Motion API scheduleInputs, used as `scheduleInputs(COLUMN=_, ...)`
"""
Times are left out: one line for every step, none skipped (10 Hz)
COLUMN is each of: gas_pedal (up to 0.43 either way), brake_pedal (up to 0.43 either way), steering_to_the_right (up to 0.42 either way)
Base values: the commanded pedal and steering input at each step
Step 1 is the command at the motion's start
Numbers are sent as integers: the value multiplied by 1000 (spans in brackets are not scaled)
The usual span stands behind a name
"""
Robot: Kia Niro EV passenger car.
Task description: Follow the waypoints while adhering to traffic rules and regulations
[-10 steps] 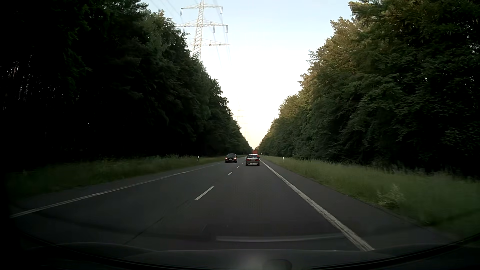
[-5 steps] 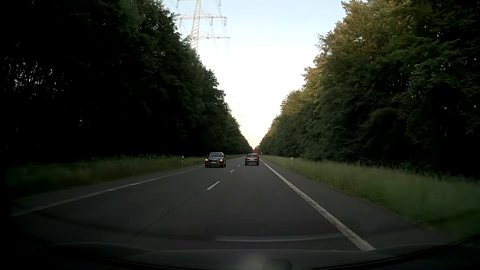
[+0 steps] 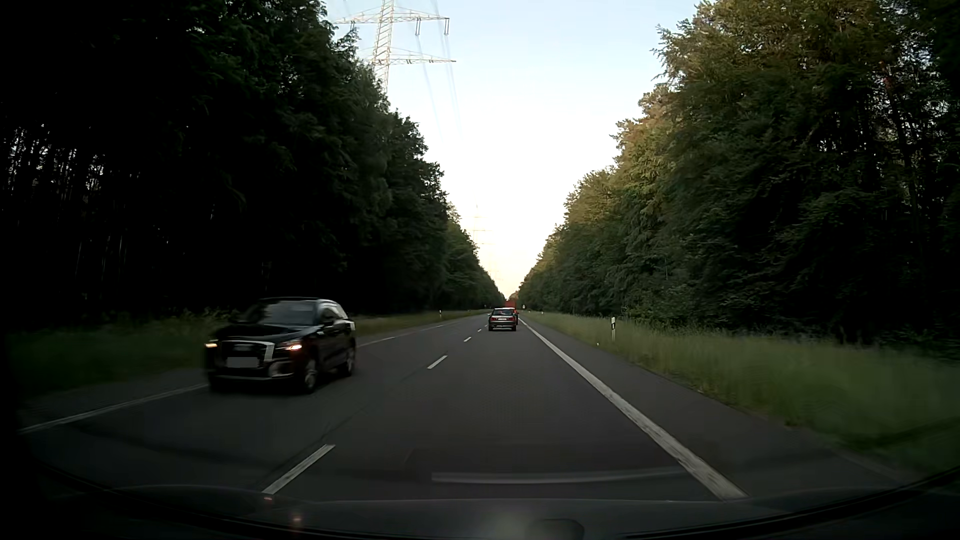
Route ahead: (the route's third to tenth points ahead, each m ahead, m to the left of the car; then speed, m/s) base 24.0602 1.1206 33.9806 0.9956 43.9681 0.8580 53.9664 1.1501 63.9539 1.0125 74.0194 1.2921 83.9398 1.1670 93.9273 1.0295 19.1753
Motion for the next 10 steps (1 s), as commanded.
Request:
scheduleInputs(gas_pedal=59, brake_pedal=18, steering_to_the_right=2)
scheduleInputs(gas_pedal=59, brake_pedal=24, steering_to_the_right=1)
scheduleInputs(gas_pedal=59, brake_pedal=18, steering_to_the_right=2)
scheduleInputs(gas_pedal=59, brake_pedal=24, steering_to_the_right=2)
scheduleInputs(gas_pedal=59, brake_pedal=24, steering_to_the_right=2)
scheduleInputs(gas_pedal=67, brake_pedal=18, steering_to_the_right=2)
scheduleInputs(gas_pedal=67, brake_pedal=18, steering_to_the_right=2)
scheduleInputs(gas_pedal=67, brake_pedal=24, steering_to_the_right=2)
scheduleInputs(gas_pedal=67, brake_pedal=24, steering_to_the_right=2)
scheduleInputs(gas_pedal=67, brake_pedal=24, steering_to_the_right=2)
